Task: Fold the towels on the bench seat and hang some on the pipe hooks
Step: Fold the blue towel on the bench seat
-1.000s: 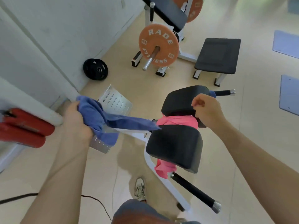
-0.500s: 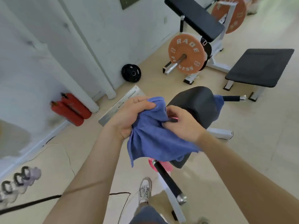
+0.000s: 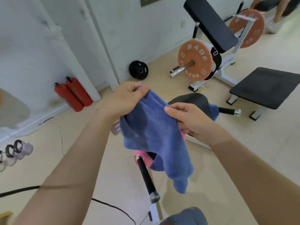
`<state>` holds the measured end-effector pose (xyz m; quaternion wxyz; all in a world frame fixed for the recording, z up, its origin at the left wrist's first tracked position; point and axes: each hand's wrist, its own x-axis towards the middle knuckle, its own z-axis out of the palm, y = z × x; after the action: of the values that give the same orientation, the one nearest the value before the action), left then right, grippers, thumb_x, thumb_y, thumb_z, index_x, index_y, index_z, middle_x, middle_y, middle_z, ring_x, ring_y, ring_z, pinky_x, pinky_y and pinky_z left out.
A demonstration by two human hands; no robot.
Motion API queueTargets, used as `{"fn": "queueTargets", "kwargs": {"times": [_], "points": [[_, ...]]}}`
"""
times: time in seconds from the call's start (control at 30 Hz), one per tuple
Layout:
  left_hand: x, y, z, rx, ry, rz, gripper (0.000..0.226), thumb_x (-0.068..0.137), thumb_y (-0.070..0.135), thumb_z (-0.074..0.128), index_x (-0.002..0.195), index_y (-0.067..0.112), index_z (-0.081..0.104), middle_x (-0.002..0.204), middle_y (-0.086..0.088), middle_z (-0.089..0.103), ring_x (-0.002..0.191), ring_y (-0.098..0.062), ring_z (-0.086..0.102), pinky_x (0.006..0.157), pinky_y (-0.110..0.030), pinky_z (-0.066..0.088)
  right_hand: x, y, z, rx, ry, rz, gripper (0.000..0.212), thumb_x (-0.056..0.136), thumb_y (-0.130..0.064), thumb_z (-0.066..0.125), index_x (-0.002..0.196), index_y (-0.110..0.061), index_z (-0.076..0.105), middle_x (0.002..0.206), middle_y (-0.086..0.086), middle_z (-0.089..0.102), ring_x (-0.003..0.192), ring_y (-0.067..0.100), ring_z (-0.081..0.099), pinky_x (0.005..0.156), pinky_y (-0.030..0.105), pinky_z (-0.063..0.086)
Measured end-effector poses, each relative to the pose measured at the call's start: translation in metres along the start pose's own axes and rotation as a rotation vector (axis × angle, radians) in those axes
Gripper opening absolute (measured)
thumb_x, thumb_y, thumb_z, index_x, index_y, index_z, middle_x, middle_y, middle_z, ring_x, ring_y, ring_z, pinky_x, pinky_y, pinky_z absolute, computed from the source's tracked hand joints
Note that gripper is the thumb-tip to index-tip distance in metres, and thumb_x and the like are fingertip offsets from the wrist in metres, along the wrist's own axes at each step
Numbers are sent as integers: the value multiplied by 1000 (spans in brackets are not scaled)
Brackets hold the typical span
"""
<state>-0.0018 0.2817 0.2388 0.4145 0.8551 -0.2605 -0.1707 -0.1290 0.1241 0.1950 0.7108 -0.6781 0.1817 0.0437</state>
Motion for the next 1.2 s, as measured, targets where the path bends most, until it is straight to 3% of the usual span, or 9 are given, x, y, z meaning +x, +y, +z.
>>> {"fn": "queueTargets", "kwargs": {"times": [0.17, 0.27, 0.47, 0.6, 0.83, 0.9, 1.0, 1.1, 1.2], "points": [[23, -1, -17, 88, 257, 93, 25, 96, 26, 49, 75, 20, 60, 67, 9, 54, 65, -3, 47, 65, -15, 37, 40, -22, -24, -696, 152, -153, 29, 79, -23, 68, 60, -11, 49, 54, -2, 45, 51, 12, 39, 53, 27, 37], [51, -12, -29, 88, 511, 52, 21, 99, 24, 44, 88, 16, 60, 77, 6, 56, 72, -8, 49, 63, -13, 35, 71, -39, -37, -822, 117, -185, 40, 76, -26, 68, 55, -20, 35, 50, -7, 32, 48, 11, 31, 50, 24, 28], [113, -78, -47, -35, 822, -135, 20, 93, 8, 38, 101, 15, 54, 95, -4, 57, 87, -16, 52, 81, -27, 41, 160, -60, -80, -994, -161, -178, 47, 80, -41, 70, 54, -18, 39, 52, -3, 33, 51, 13, 31, 55, 27, 28], [135, -101, -56, 19, 833, -234, 23, 88, 4, 42, 97, 21, 54, 95, -1, 58, 87, -14, 51, 70, -20, 37, 215, -79, -104, -1062, -217, -191, 41, 80, -31, 71, 58, -12, 41, 56, 1, 30, 52, 15, 28, 53, 27, 25], [160, -144, -59, 327, 894, -633, 29, 93, 23, 43, 106, 20, 69, 106, -10, 66, 104, -34, 55, 77, -32, 41, 303, -78, -145, -1689, -372, -48, 37, 89, -27, 55, 54, -19, 43, 53, -2, 43, 52, 15, 40, 51, 26, 30], [159, -144, -56, 375, 977, -706, 29, 93, 28, 43, 108, 24, 68, 106, -10, 65, 102, -35, 55, 79, -39, 47, 330, -65, -157, -1652, -193, -134, 33, 93, -26, 48, 61, -17, 51, 60, 2, 52, 62, 22, 50, 59, 30, 38], [159, -140, -53, 55, 1146, -676, 28, 91, 23, 43, 105, 20, 67, 98, -6, 68, 86, -20, 60, 77, -28, 45, 353, -53, -170, -1201, 171, -415, 20, 93, -12, 44, 75, -15, 51, 72, 9, 55, 66, 28, 49, 62, 33, 35], [159, -130, -36, -325, 1224, -631, 25, 88, 14, 45, 81, 21, 68, 69, -9, 64, 59, -16, 62, 69, -25, 51, 346, -40, -182, -956, 135, -521, 17, 88, -14, 38, 82, -21, 52, 69, 1, 51, 63, 24, 47, 59, 31, 36], [148, -137, -1, -425, 1150, -759, 21, 75, 11, 53, 63, 23, 67, 69, -11, 62, 67, -24, 58, 70, -34, 46, 347, 1, -203, -1021, -25, -436, 18, 82, -10, 39, 74, -20, 51, 62, 0, 51, 60, 23, 52, 54, 29, 33]]}}
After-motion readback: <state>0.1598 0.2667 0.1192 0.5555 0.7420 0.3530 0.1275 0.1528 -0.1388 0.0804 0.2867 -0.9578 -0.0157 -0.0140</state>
